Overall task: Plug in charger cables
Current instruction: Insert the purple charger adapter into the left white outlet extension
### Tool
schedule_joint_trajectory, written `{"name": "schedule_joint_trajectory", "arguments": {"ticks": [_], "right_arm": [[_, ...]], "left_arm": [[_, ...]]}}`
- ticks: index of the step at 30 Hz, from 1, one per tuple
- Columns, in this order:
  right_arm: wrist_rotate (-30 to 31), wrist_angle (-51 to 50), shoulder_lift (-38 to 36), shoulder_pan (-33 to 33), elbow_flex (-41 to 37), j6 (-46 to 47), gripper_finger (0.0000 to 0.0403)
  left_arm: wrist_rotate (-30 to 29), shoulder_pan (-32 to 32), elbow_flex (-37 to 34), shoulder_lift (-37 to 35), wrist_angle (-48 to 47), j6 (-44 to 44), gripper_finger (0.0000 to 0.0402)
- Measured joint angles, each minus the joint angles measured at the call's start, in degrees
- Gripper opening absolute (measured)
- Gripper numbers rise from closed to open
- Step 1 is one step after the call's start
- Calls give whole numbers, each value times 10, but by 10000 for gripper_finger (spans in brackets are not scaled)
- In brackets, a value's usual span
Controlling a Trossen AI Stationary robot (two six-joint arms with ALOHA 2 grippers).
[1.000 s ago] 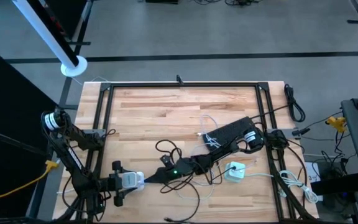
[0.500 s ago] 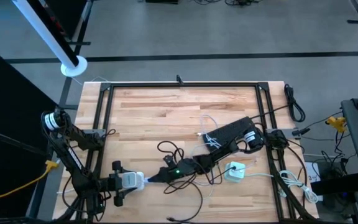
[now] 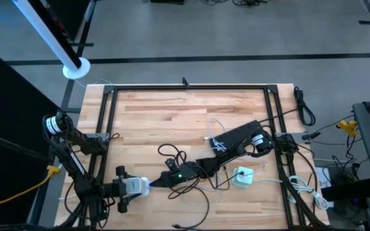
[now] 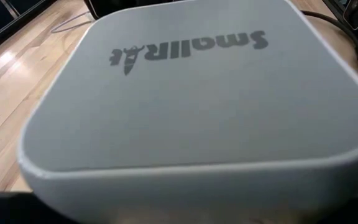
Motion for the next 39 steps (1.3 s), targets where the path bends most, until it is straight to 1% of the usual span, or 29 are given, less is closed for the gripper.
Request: {"name": "schedule_joint_trajectory", "arguments": {"ticks": [10,21,39], "right_arm": [[18,-8,0,2,-2,9,191],[4,-21,0,3,-3,24,191],[3,-24,0,3,2,16,191]], "left_arm": [[-1,0,0,0,1,0,304],[-2,0,0,0,3,0,304],[-4,0,0,0,8,0,304]]}}
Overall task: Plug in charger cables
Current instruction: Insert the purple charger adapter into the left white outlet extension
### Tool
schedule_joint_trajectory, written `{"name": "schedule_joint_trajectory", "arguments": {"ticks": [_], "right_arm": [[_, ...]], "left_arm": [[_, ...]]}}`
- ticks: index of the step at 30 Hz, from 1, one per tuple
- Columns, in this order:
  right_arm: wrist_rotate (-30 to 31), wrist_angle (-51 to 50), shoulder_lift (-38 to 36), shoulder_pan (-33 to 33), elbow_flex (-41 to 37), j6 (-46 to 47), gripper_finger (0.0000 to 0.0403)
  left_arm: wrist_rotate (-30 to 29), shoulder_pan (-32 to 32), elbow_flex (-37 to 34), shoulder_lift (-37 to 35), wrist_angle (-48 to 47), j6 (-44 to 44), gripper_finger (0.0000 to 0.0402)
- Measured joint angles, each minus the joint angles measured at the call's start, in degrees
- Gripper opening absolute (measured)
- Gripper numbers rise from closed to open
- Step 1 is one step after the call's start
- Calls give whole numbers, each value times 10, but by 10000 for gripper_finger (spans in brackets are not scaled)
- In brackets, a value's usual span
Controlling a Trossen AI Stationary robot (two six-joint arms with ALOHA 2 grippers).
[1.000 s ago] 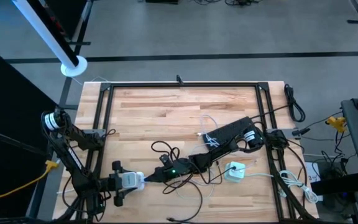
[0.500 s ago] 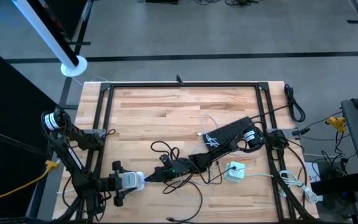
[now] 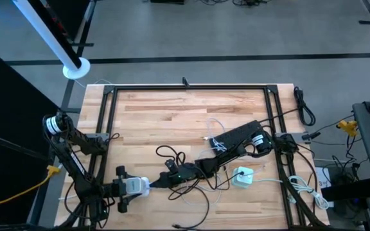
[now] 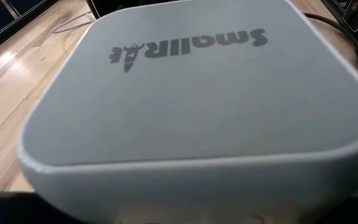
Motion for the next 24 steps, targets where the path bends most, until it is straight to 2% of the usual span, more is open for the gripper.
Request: {"name": "schedule_joint_trajectory", "arguments": {"ticks": [4,12,18,24], "right_arm": [[-1,-45,0,-1,20,-15,191],[-2,-42,4,-3,22,-12,191],[-3,42,43,-2,24,30,191],[-6,4,44,-2,36,22,191]], "left_arm": [[0,0,0,0,1,0,304],[-1,0,0,0,2,0,304],[-1,0,0,0,2,-2,304],[-1,0,0,0,4,-1,304]]}}
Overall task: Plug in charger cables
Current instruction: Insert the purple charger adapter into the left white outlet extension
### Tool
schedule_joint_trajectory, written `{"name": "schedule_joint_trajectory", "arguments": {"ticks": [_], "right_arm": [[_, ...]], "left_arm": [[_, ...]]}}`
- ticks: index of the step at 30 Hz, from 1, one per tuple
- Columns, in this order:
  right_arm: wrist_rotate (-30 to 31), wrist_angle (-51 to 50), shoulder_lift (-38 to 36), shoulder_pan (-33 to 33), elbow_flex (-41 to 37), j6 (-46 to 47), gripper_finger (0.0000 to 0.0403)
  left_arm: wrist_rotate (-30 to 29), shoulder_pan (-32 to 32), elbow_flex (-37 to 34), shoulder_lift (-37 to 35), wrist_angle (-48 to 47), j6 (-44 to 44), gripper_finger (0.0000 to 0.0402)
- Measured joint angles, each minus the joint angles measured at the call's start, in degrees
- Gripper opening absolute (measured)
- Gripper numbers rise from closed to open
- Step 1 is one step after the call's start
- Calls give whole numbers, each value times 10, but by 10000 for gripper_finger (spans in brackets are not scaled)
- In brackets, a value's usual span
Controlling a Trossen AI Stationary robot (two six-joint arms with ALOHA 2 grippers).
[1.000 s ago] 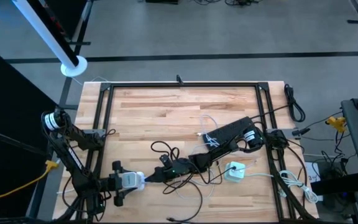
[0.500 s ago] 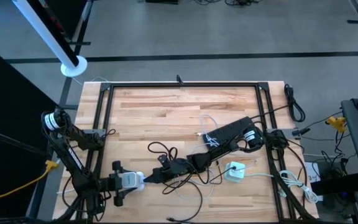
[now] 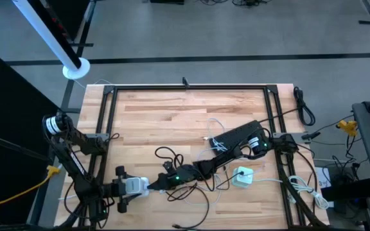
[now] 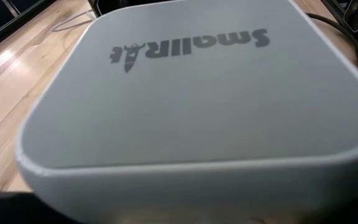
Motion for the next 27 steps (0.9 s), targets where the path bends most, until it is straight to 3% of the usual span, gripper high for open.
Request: {"name": "schedule_joint_trajectory", "arguments": {"ticks": [27], "right_arm": [[-14,-46,0,-30,8,-38,191]], "left_arm": [[-2,-1,0,0,3,2,304]]}}
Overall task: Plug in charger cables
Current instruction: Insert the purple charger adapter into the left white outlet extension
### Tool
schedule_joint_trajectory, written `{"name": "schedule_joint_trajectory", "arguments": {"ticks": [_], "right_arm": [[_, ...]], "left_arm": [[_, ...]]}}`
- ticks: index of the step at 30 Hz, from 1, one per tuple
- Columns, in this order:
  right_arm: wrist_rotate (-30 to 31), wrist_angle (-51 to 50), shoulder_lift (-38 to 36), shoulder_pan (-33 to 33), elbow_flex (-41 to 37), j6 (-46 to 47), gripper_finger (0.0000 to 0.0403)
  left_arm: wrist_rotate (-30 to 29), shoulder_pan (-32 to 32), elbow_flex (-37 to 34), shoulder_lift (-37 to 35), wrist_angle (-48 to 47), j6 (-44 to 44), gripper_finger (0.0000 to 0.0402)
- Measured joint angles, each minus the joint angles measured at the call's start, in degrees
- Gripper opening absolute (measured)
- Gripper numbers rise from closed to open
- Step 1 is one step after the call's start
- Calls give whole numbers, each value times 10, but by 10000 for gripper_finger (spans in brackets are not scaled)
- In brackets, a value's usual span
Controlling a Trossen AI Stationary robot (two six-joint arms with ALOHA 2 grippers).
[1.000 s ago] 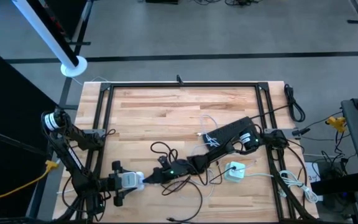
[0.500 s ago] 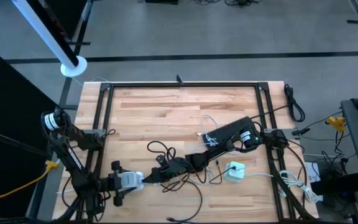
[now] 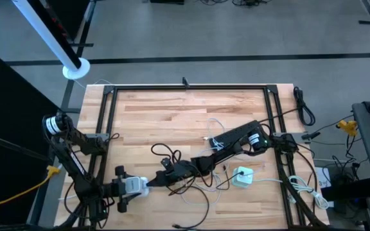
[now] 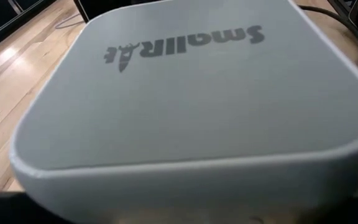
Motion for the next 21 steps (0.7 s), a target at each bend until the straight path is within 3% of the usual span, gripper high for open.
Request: {"name": "schedule_joint_trajectory", "arguments": {"ticks": [13,21], "right_arm": [[-7,-16,30,-1,28,-11,191],[-7,76,67,0,33,-9,191]], "left_arm": [[-5,-2,-4,0,2,1,304],[-9,-2,-7,0,5,-3,304]]}}
